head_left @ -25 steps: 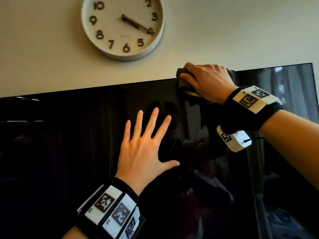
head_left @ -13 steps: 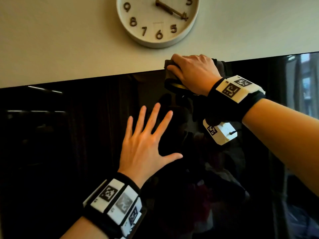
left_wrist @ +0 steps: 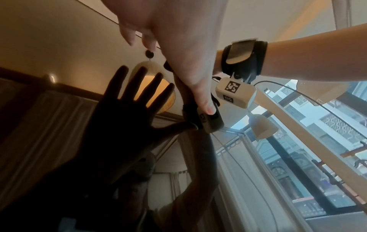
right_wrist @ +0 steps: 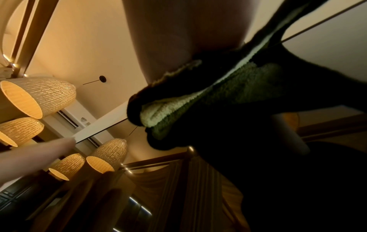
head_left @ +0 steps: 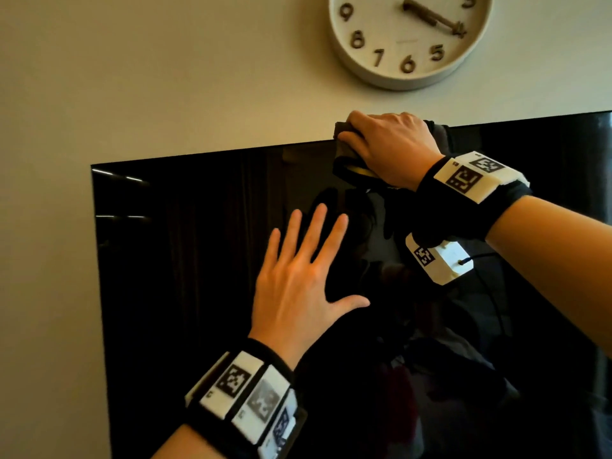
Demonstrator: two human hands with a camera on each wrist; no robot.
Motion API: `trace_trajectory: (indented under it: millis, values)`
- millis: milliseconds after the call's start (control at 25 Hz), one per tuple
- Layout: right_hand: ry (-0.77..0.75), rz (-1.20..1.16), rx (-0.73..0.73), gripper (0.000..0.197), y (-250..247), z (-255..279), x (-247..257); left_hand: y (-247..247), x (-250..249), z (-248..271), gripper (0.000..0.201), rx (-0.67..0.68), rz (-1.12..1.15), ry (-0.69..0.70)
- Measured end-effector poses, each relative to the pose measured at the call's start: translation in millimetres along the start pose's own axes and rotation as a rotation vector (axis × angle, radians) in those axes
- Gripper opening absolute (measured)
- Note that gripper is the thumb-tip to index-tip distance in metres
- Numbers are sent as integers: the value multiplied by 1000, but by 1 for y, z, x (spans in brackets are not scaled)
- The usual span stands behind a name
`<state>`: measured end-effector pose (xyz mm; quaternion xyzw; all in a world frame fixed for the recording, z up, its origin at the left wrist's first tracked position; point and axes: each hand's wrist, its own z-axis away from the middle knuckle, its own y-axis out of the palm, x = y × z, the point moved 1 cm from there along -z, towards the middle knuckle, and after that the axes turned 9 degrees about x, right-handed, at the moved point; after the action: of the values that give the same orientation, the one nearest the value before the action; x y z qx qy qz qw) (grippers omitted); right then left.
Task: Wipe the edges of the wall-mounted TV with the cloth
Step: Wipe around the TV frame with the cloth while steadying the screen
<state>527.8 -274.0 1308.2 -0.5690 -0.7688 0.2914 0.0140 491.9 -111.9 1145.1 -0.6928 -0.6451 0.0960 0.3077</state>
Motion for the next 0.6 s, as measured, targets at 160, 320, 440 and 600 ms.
trace_trajectory:
  millis: [160,320,440,600]
  values:
    - [7,-3,6,38,9,-27,62,-6,80,24,113,60,-60,-66]
    - [-2,-2,4,38,20,-54,115,0,126,40,113,74,-75,-36]
    - [-8,4,-3,38,27,-71,148,8,144,42,109,84,-22,7]
    - [-15,-6,1,38,32,-88,187,9,163,53,106,18,12,82]
